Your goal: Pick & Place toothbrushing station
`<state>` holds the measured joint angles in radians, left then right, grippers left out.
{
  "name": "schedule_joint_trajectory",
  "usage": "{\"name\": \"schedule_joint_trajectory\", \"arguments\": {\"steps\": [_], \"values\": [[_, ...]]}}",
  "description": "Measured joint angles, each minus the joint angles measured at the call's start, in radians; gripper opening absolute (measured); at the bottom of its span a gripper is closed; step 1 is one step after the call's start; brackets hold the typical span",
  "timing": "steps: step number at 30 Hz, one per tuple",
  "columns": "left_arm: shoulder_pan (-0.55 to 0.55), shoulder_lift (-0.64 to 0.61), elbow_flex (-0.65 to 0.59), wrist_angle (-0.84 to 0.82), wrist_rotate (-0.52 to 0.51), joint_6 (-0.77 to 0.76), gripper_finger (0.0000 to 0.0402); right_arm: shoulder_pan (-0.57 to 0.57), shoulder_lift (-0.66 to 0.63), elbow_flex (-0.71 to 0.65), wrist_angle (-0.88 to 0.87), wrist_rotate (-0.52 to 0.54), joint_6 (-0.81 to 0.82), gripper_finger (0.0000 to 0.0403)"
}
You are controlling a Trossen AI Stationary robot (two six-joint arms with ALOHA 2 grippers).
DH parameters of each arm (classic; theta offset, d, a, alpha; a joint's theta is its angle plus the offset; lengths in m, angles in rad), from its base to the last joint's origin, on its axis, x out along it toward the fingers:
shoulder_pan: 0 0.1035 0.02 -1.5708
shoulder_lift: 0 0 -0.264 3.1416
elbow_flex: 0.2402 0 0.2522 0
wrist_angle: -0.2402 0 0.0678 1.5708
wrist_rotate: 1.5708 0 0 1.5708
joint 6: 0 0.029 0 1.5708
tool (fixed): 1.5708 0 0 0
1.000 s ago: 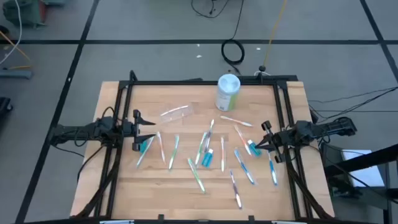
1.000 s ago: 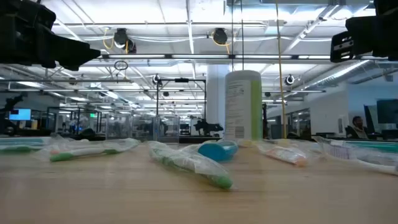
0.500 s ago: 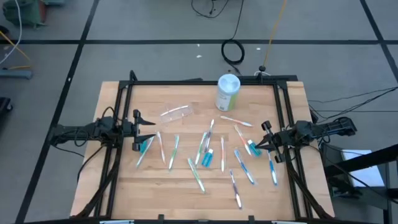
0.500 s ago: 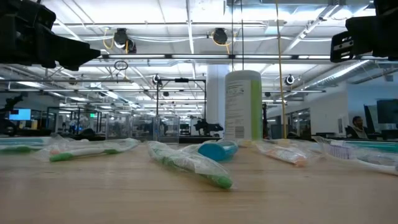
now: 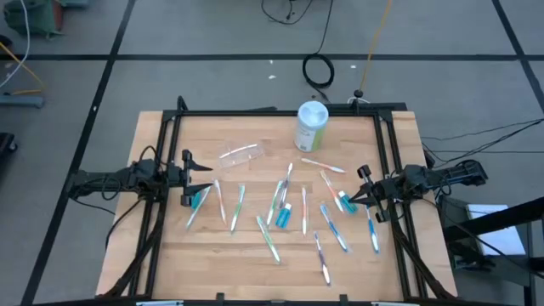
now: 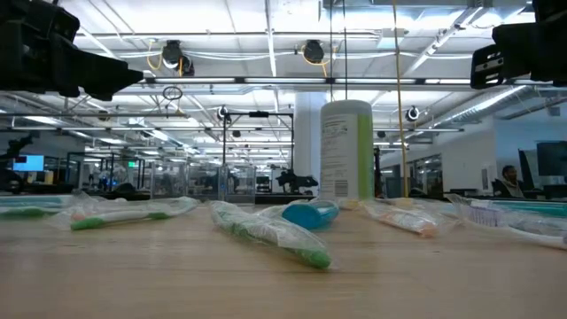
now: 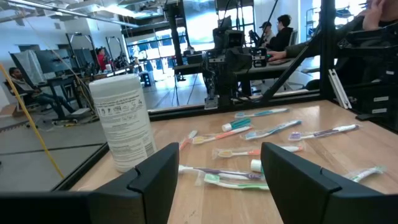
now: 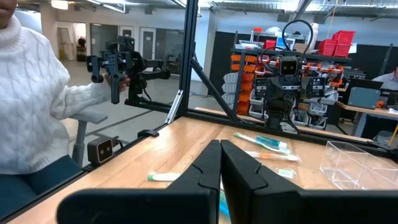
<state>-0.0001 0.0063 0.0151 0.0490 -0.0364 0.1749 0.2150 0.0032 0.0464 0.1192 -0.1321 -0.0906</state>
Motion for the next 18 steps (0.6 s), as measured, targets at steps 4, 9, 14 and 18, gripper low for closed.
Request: {"name": "schedule_joint_trajectory", "arguments": {"steps": [4,9,14,18], "values": [[0.000,0.000,0.000,0.009,0.000,0.000,0.0234,0.000,0.000,0.000,0.000,0.000,0.000,0.0004],[0.000,0.000,0.000,0.024,0.027,-0.112,0.0234,0.000,0.000,0.000,0.005,0.001,-0.024,0.0004],[0.000,0.000,0.000,0.051,0.040,-0.237,0.0234,0.000,0.000,0.000,0.074,0.000,-0.061,0.0004],[0.000,0.000,0.000,0.086,0.043,-0.317,0.0234,0.000,0.000,0.000,0.131,0.000,-0.056,0.0004]]}}
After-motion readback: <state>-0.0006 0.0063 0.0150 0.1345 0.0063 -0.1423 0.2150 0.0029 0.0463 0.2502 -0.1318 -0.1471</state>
